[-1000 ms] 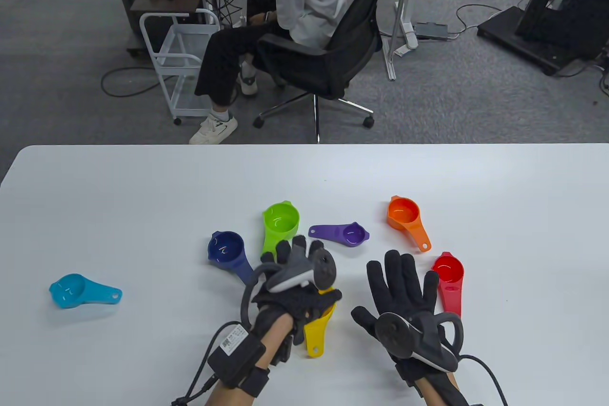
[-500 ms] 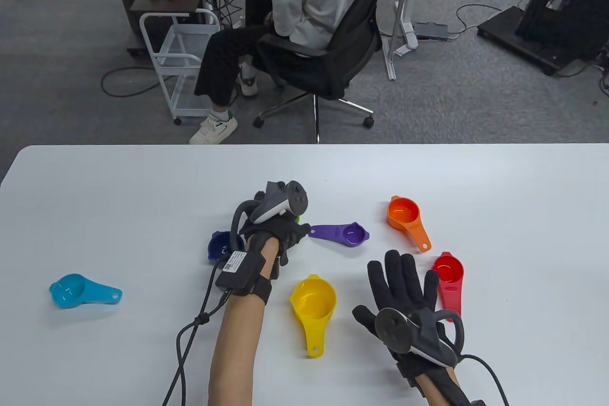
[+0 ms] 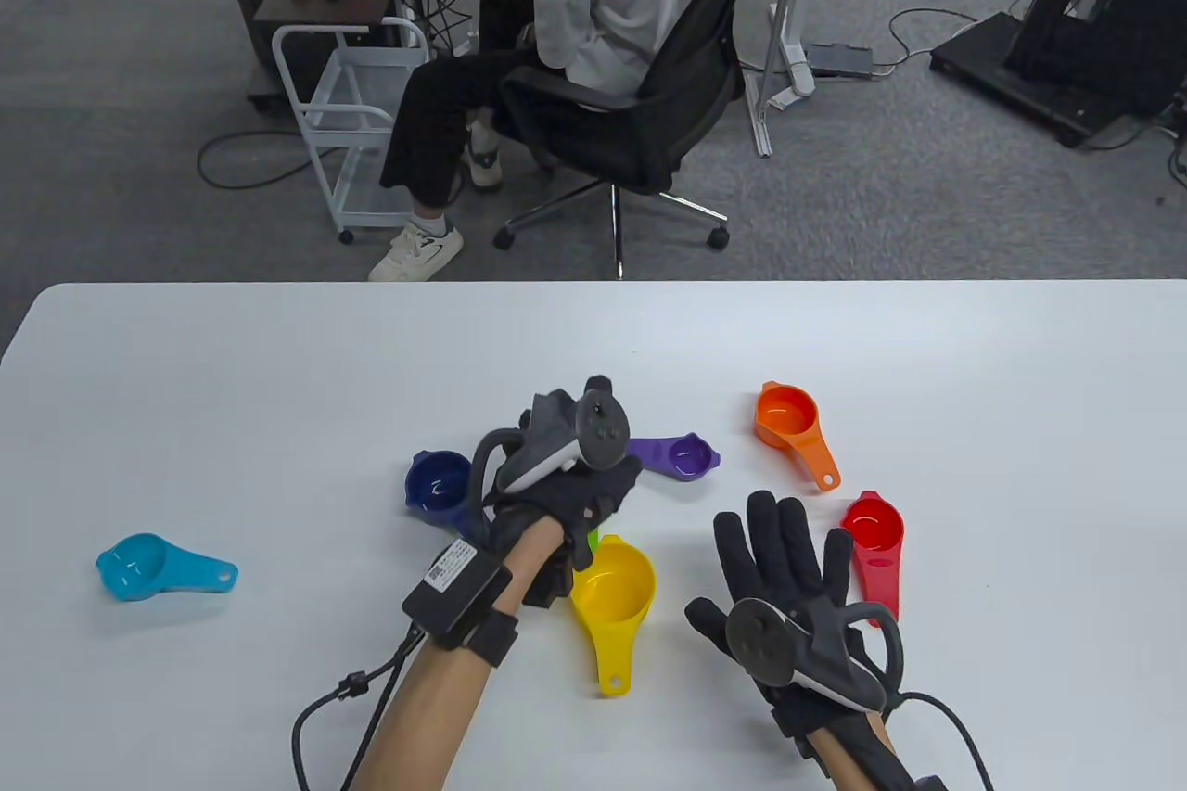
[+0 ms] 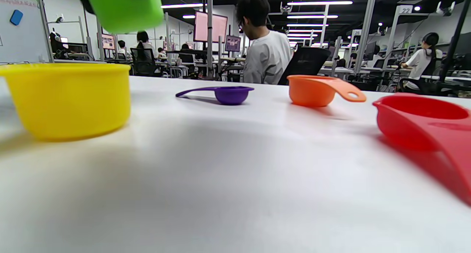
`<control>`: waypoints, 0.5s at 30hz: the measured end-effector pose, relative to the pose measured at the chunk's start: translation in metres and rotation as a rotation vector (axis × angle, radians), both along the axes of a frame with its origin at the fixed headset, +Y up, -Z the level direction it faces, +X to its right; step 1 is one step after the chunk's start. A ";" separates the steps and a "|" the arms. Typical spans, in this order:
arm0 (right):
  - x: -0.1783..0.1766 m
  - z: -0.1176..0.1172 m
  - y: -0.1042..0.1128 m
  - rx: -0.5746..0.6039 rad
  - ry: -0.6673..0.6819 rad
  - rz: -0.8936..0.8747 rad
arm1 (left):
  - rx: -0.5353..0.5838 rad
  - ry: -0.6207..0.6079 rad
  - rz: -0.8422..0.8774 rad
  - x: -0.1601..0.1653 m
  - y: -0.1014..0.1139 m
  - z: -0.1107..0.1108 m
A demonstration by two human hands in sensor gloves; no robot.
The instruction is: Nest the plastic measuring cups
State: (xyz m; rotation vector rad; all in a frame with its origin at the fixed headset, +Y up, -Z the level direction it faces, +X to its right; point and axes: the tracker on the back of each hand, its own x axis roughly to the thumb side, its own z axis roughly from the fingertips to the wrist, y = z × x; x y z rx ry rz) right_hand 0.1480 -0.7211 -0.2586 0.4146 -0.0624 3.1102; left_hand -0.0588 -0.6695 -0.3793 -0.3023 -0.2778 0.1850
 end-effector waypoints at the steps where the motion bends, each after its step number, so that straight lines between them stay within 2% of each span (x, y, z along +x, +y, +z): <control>1: 0.000 0.001 0.000 0.001 -0.006 -0.003 | -0.014 0.012 0.014 0.004 0.000 0.017; 6: 0.003 0.004 0.000 -0.002 -0.036 -0.029 | 0.013 0.096 -0.072 0.020 -0.014 0.063; 7: 0.004 0.004 0.000 -0.005 -0.041 -0.031 | 0.019 0.077 -0.101 0.023 -0.020 0.069; 11: 0.006 0.005 0.000 -0.008 -0.048 -0.035 | 0.014 0.064 -0.149 0.031 -0.035 0.078; 15: 0.004 0.003 -0.002 -0.027 -0.049 -0.024 | -0.031 0.061 -0.157 0.036 -0.048 0.076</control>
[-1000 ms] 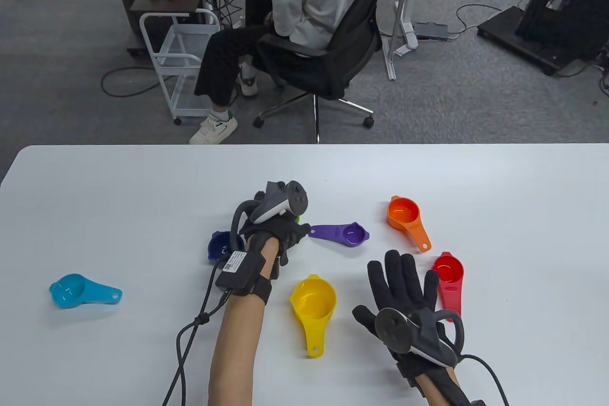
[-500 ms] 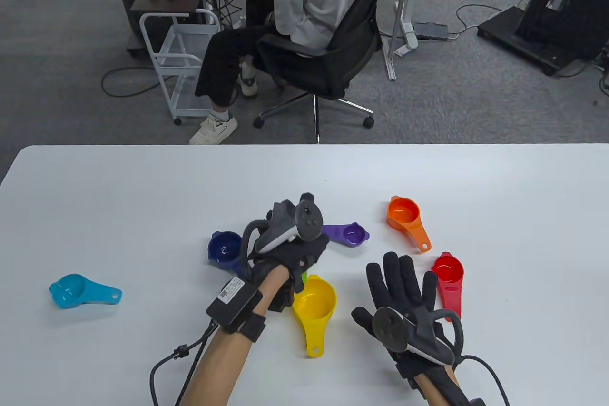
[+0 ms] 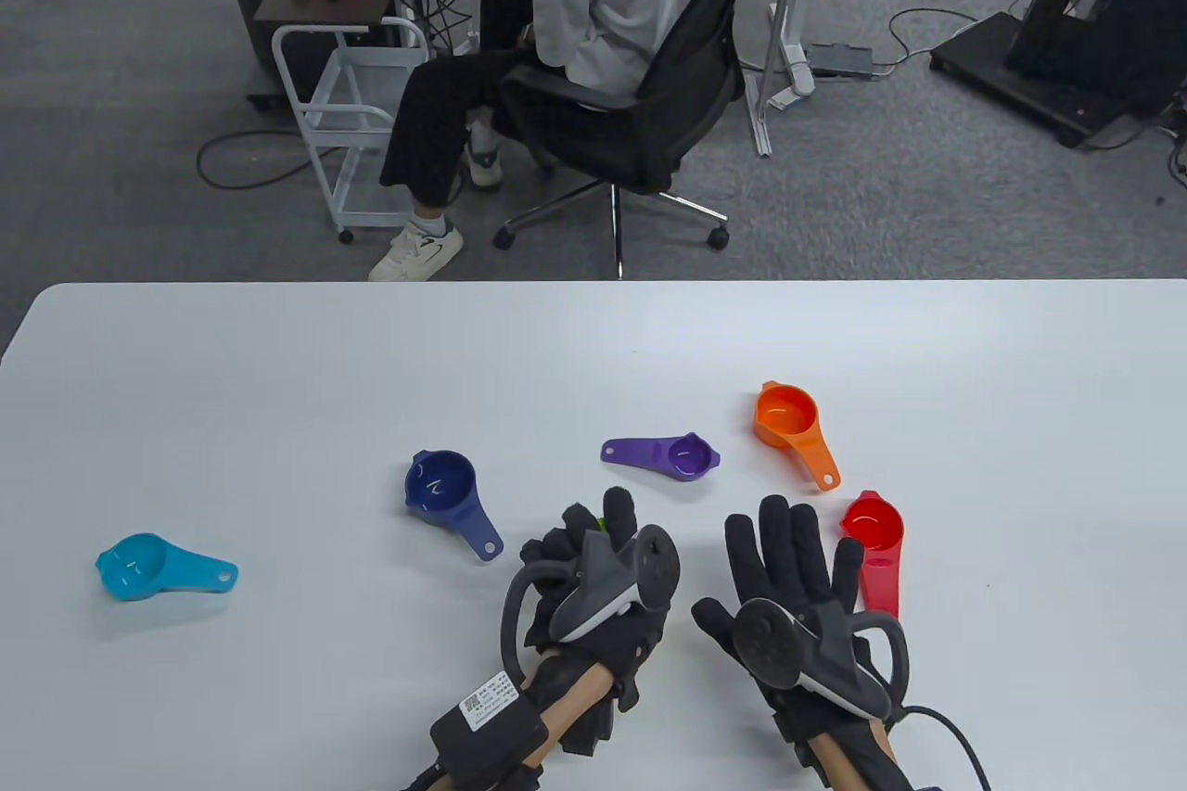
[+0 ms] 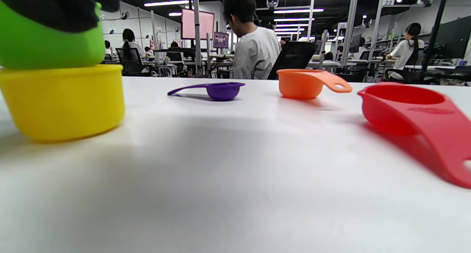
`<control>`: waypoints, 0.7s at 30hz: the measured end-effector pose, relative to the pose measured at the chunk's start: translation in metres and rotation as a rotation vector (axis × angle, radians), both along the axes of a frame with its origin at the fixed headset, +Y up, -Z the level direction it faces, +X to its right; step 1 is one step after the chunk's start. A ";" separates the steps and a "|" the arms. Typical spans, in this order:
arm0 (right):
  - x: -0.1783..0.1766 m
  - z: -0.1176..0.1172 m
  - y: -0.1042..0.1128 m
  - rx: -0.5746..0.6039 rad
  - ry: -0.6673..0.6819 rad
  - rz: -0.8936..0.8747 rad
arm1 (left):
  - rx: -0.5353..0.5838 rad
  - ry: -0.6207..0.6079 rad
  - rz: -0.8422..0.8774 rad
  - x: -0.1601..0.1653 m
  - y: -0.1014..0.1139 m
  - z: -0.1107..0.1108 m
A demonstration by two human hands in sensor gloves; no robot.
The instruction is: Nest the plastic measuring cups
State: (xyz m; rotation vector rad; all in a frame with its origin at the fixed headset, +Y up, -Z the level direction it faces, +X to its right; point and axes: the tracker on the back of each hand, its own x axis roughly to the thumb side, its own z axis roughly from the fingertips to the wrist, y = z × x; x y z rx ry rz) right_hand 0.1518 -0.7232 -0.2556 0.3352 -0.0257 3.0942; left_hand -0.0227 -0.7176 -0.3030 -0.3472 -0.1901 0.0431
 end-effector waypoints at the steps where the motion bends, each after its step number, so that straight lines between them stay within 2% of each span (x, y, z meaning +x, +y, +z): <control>1: 0.000 0.000 0.000 -0.003 -0.001 0.002 | -0.014 0.003 -0.002 0.001 -0.003 -0.001; 9: 0.000 -0.001 0.000 -0.016 -0.008 0.008 | -0.064 0.010 -0.028 0.005 -0.024 -0.008; 21: -0.003 -0.001 0.000 -0.031 -0.003 0.019 | -0.074 0.013 -0.043 0.004 -0.031 -0.010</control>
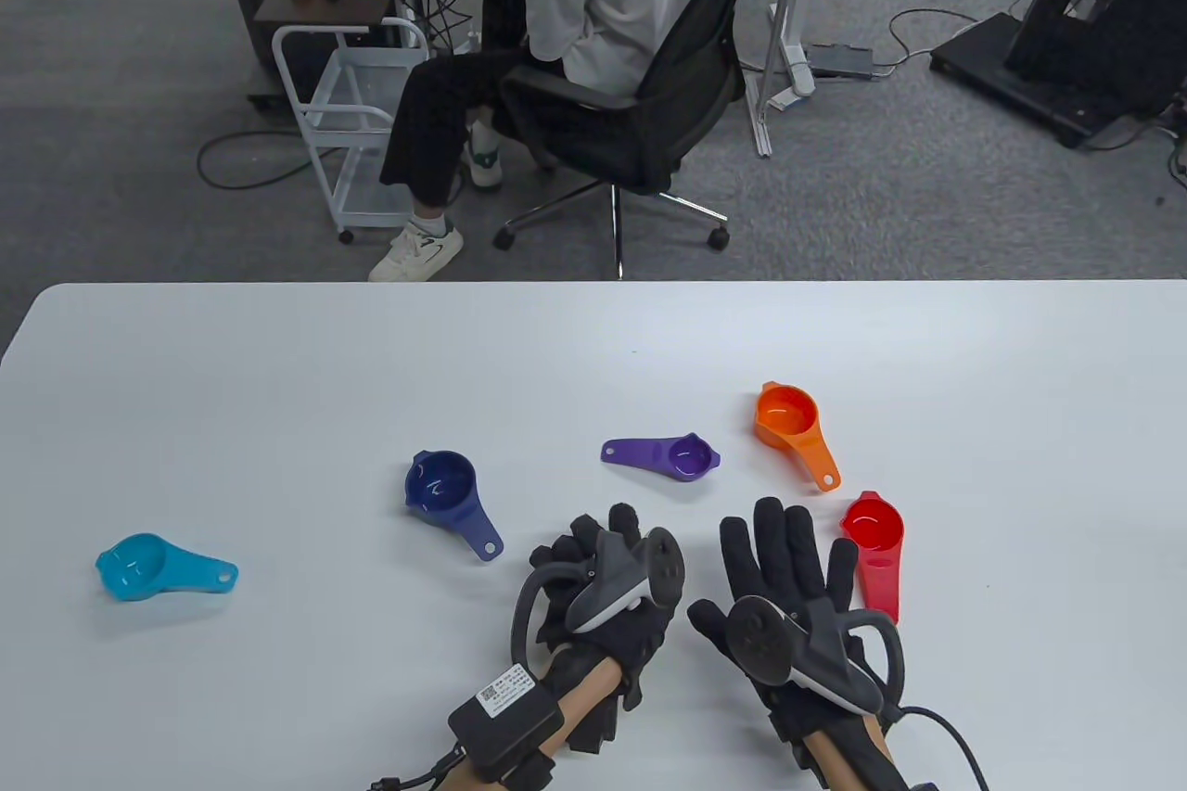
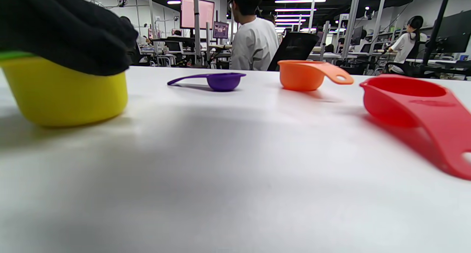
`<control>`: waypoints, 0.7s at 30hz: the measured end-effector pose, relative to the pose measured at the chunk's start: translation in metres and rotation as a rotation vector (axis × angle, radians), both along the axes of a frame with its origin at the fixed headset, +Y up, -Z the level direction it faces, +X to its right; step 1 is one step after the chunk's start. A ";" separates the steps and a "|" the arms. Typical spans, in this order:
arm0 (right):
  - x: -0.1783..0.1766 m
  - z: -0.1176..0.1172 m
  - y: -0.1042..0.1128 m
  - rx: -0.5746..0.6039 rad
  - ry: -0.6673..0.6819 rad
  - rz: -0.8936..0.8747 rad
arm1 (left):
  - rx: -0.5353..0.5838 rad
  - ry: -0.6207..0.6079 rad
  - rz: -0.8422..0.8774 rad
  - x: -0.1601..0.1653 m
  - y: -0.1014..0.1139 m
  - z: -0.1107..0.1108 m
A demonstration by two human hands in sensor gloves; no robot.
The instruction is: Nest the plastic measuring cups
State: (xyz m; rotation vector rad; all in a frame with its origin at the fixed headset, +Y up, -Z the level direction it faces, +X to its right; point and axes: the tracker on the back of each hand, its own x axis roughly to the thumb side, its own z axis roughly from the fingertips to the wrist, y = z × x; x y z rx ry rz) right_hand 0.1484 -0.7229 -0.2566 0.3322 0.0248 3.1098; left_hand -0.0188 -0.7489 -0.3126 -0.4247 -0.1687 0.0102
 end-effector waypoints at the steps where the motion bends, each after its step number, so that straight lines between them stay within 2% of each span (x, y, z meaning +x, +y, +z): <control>1: 0.000 0.000 0.000 -0.001 0.000 0.001 | -0.004 -0.001 0.000 0.000 -0.001 0.000; 7: 0.000 0.000 0.001 0.002 0.000 -0.003 | 0.003 -0.038 -0.008 0.000 0.001 0.000; 9: 0.002 0.001 0.003 0.017 0.000 -0.016 | 0.008 -0.055 0.053 -0.004 0.014 0.002; 11: 0.004 0.002 0.005 0.032 -0.002 -0.027 | 0.084 -0.117 0.134 -0.015 0.041 0.007; 14: 0.008 0.002 0.008 0.047 -0.012 -0.039 | 0.230 -0.211 0.145 -0.040 0.074 0.017; 18: 0.014 0.001 0.012 0.068 -0.029 -0.052 | 0.406 -0.220 0.081 -0.085 0.093 0.033; 21: 0.017 0.000 0.013 0.072 -0.039 -0.054 | 0.438 -0.184 0.056 -0.120 0.092 0.044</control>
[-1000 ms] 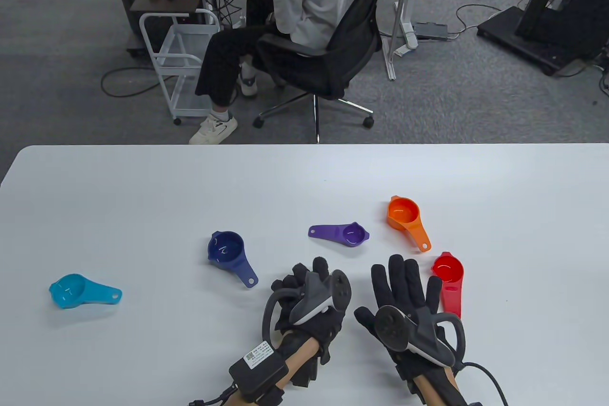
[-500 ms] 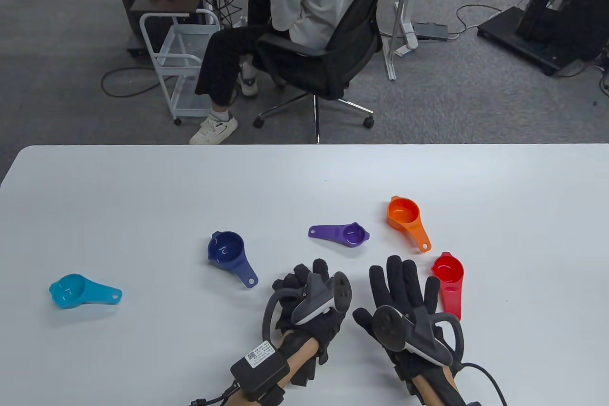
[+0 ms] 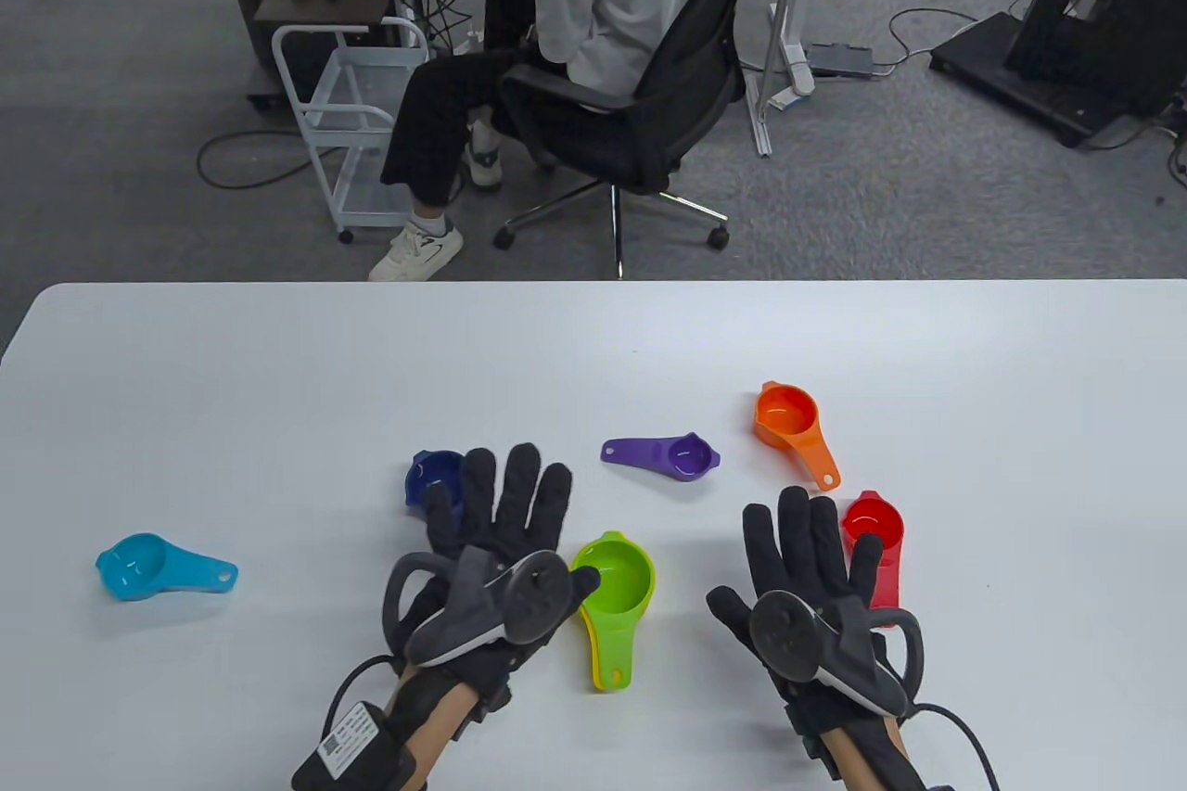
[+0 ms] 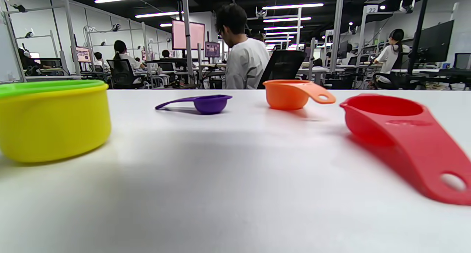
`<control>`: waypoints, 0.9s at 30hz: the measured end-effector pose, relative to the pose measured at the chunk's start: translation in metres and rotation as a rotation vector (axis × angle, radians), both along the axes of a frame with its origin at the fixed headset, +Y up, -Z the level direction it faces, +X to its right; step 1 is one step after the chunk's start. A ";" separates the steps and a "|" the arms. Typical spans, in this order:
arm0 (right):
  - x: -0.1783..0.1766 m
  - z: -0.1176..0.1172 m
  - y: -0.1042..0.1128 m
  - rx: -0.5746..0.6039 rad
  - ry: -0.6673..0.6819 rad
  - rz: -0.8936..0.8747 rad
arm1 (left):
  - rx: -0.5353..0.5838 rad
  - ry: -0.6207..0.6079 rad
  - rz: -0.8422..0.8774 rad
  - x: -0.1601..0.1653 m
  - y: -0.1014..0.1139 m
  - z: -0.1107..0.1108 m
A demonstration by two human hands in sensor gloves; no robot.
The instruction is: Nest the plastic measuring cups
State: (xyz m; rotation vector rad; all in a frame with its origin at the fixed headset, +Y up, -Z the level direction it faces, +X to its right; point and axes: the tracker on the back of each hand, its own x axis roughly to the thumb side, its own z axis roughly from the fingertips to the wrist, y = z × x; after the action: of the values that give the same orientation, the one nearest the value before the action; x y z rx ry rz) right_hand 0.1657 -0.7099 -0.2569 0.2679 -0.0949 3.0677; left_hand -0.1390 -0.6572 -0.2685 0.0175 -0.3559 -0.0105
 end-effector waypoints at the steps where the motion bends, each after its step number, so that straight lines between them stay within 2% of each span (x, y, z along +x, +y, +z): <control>1: 0.001 0.000 0.001 0.005 -0.005 0.002 | 0.006 0.018 -0.003 -0.010 -0.002 0.003; 5: 0.005 -0.001 0.002 0.010 -0.013 -0.006 | 0.038 0.099 -0.052 -0.053 -0.014 0.013; 8: 0.004 -0.001 0.002 0.002 -0.016 0.001 | 0.015 0.151 -0.036 -0.076 -0.026 0.014; 11: 0.001 -0.001 0.001 -0.003 -0.010 0.009 | -0.014 0.171 -0.015 -0.087 -0.040 0.011; 13: -0.001 -0.001 0.000 -0.009 -0.007 0.016 | -0.074 0.178 0.014 -0.090 -0.047 0.006; 17: -0.004 -0.003 -0.002 -0.024 -0.010 0.010 | -0.138 0.202 0.089 -0.092 -0.054 -0.004; 19: -0.009 -0.004 -0.006 -0.043 -0.015 0.018 | -0.189 0.224 0.215 -0.087 -0.056 -0.024; 22: -0.017 -0.004 -0.009 -0.055 -0.011 0.046 | -0.264 0.313 0.281 -0.077 -0.059 -0.069; 24: -0.020 -0.002 -0.008 -0.047 -0.003 0.057 | -0.290 0.372 0.275 -0.069 -0.068 -0.099; 27: -0.018 0.000 -0.006 -0.028 0.002 0.055 | -0.380 0.433 0.158 -0.060 -0.087 -0.135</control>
State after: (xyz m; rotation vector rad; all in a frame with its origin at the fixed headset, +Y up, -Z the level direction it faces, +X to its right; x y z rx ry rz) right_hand 0.1482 -0.7156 -0.2572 0.2765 -0.0448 3.1210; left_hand -0.1991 -0.7443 -0.4030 -0.3283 0.0817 0.2074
